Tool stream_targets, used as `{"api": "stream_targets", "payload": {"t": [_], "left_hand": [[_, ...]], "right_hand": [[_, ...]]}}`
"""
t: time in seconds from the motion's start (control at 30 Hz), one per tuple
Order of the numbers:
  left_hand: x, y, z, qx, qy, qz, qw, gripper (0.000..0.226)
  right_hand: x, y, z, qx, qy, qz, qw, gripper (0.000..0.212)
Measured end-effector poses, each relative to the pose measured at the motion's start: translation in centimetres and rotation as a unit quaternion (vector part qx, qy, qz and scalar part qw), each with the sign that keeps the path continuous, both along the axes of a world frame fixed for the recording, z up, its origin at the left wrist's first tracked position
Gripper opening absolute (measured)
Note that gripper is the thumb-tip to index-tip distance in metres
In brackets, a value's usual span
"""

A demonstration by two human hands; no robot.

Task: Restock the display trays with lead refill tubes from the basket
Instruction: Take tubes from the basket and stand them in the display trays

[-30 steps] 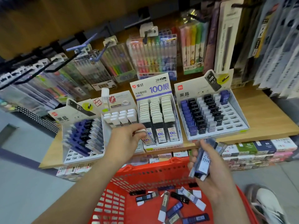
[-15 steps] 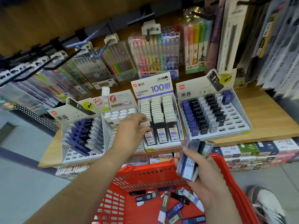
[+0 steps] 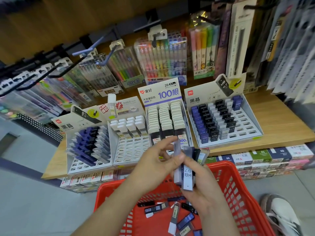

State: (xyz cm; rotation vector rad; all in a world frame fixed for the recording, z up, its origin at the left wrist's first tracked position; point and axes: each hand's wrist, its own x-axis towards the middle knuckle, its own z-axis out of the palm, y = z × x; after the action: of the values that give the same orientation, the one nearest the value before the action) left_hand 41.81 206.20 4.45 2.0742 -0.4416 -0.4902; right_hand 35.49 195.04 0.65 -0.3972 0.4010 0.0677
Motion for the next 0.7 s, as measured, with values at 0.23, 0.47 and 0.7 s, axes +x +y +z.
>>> {"api": "stream_targets", "payload": {"t": [0.23,0.47,0.7], "left_hand": [[-0.5,0.4,1.3,-0.125,0.039,0.13,0.983,0.037],[-1.0,2.8,3.6,-0.236,0.062,0.222,0.944,0.02],[-3.0,5.9,3.8,-0.187,0.092,0.187,0.96,0.016]], "right_hand": [[-0.3,0.1,0.8,-0.084,0.032,0.048,0.995,0.031],[-0.4,0.0,2.0,-0.101,-0.018,0.025,0.994,0.031],[0.2,2.3,4.3,-0.123,-0.059,-0.028,0.99,0.023]]}}
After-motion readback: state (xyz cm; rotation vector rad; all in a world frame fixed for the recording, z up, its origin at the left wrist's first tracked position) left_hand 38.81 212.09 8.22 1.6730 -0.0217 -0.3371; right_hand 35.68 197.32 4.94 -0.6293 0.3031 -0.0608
